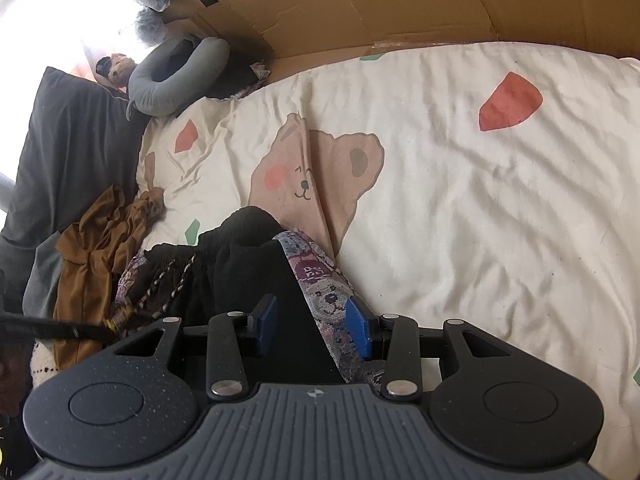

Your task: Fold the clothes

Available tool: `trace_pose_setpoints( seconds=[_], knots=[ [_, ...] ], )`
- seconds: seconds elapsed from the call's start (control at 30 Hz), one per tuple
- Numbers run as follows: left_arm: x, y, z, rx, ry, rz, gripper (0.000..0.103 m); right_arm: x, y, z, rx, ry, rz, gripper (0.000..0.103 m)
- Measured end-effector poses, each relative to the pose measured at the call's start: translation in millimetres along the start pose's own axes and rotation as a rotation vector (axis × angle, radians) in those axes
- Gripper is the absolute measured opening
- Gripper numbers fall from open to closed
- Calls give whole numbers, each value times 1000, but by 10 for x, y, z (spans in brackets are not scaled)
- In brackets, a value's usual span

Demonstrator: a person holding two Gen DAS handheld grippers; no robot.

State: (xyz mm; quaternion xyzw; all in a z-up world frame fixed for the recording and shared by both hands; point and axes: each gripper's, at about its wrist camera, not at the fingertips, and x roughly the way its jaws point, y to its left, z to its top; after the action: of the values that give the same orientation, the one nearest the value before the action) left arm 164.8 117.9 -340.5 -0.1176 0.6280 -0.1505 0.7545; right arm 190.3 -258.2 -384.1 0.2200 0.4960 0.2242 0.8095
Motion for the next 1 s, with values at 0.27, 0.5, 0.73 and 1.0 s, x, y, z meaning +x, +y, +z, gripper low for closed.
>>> trace_pose_setpoints(
  seconds=[0.27,0.5,0.73,1.0],
  knots=[
    [-146,160,49,-2,-23,44,38,22,-2,11,-9,5,-7,45],
    [-299,412,275,-41,-107,133,40,26,55,43,-43,-5,-10,45],
    [-362,680,567,-32,-206,226,41,47,99,128,-72,-16,-17,45],
    [-185,1017,836,-71,-277,254,41,191,300,357,-190,-19,-31,45]
  ],
)
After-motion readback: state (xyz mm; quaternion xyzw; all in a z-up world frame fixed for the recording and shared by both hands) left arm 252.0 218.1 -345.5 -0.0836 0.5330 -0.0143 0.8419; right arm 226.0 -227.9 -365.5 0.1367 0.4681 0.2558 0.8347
